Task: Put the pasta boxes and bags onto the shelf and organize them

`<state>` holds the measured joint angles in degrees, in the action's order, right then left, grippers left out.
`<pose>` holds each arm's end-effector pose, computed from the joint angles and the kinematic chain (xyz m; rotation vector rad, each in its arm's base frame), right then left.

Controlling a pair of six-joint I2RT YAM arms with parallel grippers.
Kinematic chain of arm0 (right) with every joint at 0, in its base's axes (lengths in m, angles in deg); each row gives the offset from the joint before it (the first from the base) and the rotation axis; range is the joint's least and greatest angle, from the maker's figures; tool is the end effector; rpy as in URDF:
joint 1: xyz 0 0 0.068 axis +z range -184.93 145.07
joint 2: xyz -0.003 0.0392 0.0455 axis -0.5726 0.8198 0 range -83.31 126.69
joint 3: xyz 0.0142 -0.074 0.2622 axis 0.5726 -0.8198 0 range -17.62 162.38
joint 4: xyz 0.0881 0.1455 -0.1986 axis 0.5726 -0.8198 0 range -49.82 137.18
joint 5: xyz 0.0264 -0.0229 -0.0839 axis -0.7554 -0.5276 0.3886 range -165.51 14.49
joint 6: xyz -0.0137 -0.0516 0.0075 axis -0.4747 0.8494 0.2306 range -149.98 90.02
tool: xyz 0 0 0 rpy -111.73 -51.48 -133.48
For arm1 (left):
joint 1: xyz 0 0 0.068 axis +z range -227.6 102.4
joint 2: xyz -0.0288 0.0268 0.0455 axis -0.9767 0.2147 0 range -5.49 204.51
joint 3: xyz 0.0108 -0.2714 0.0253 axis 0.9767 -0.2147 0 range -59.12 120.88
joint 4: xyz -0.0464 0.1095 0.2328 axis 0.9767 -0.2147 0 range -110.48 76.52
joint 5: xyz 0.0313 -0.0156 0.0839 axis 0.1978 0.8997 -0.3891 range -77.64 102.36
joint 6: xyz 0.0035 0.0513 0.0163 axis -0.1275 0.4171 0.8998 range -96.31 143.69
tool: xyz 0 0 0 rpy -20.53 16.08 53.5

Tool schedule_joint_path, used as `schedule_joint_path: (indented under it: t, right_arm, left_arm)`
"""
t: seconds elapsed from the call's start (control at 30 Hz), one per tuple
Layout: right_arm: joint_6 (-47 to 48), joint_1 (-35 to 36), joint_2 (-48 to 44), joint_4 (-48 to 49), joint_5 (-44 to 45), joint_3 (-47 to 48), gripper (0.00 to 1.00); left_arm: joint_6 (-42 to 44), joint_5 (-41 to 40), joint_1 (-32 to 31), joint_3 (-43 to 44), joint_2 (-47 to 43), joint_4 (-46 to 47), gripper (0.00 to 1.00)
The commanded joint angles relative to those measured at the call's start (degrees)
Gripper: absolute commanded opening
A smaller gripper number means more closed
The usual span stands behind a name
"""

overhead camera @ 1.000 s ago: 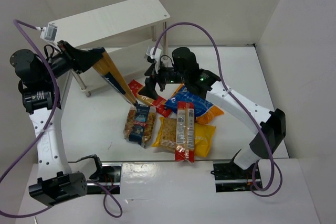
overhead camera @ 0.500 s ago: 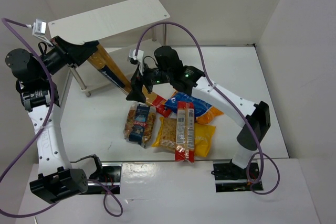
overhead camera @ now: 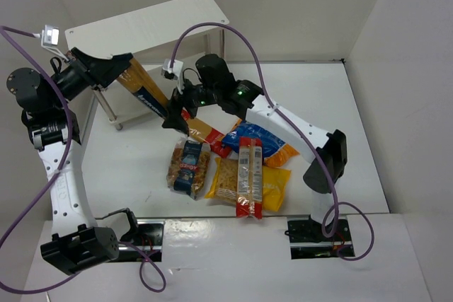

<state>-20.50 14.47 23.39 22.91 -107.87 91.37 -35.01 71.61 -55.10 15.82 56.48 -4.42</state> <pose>0.2684 0.3425 0.3971 -1.3173 1.5413 1.0011 0.2027 0.0508 0.4945 -0.0118 1.4740 -1.1283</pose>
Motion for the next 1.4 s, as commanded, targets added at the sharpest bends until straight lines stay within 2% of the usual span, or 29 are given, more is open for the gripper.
schedule_joint_path:
  t: [0.0, 0.1, 0.2, 0.23, 0.3, 0.33, 0.47, 0.5, 0.53, 0.57, 0.6, 0.63, 0.7, 0.73, 0.77, 0.87, 1.0, 1.2, 1.37]
  right_arm:
    - [-0.3, 0.0, 1.8, -1.9, -1.0, 4.2, 1.0]
    - [-0.3, 0.0, 3.9, -2.5, -3.0, 6.4, 1.0]
    - [-0.9, 0.0, 5.7, -3.8, -5.2, 8.9, 0.84]
    - [-0.3, 0.0, 6.4, -4.9, -5.2, 9.9, 0.63]
    - [-0.3, 1.2, 8.0, -6.5, -5.7, 13.1, 0.29]
    - [0.4, 1.7, 9.3, -7.4, -5.7, 14.0, 0.0]
    - [3.6, 4.0, 9.2, -10.7, -1.8, 15.8, 0.0]
    - [4.2, 4.6, 8.4, -10.7, -0.4, 14.1, 0.0]
    - [4.2, 4.6, 5.9, -10.7, 0.6, 12.8, 0.0]
    - [4.2, 4.6, 4.2, -8.4, 2.2, 9.0, 0.0]
    - [4.8, 4.6, 2.5, -7.2, 5.3, 6.7, 0.0]
    - [4.8, 4.6, -1.3, -6.0, 6.6, 4.2, 0.0]
    - [4.8, 4.6, -4.9, -2.4, 9.5, -2.7, 0.0]
    - [5.3, 4.1, -8.3, -1.5, 9.5, -4.7, 0.0]
    - [5.3, 4.1, -9.8, 0.3, 10.4, -8.1, 0.0]
    - [5.3, 2.8, -14.7, 2.4, 10.4, -12.6, 0.0]
    - [5.3, 1.6, -19.1, 3.9, 10.4, -16.4, 0.0]
    - [5.8, 0.5, -22.6, 5.5, 12.4, -21.2, 0.0]
    - [5.2, -3.0, -23.6, 7.4, 12.4, -23.0, 0.0]
  left_arm:
    - [-6.9, 1.0, 0.3, 0.1, -2.4, 6.8, 0.0]
    - [-8.1, 1.0, 0.3, -0.4, -2.4, 7.4, 0.0]
    - [-8.1, 1.0, 0.3, -0.9, -2.4, 8.4, 0.0]
    - [-8.6, 1.0, 0.3, -0.9, -2.4, 8.4, 0.0]
    - [-8.6, 1.0, 0.3, -1.5, -2.9, 8.4, 0.0]
    - [-8.6, 1.0, 0.3, -1.5, -2.9, 8.4, 0.0]
    - [-6.6, 1.0, 0.3, -1.5, -3.4, 6.8, 0.0]
    - [-4.8, 1.0, 0.3, -0.7, -3.4, 2.6, 0.0]
    - [0.6, 1.0, -0.3, 0.2, -4.0, -0.1, 0.0]
    - [4.3, -1.1, -0.3, 1.3, -4.5, -3.1, 0.11]
    - [8.4, -2.4, -1.0, 4.0, -4.5, -10.0, 0.28]
    - [14.8, -3.9, -1.7, 4.9, -5.1, -12.6, 0.36]
    - [19.4, -5.3, -2.3, 4.9, -6.0, -16.0, 0.36]
    - [22.0, -6.1, -2.3, 4.9, -6.5, -17.0, 0.39]
    - [23.0, -6.9, -2.3, 4.3, -6.5, -17.7, 0.49]
    - [28.6, -9.5, -2.3, 1.7, -6.5, -19.4, 0.62]
    - [37.1, -13.9, -2.3, -2.2, -7.7, -22.3, 0.73]
    - [49.1, -20.7, -2.8, -6.6, -11.9, -27.7, 0.76]
    - [57.5, -31.8, -3.3, -11.4, -17.1, -32.7, 0.78]
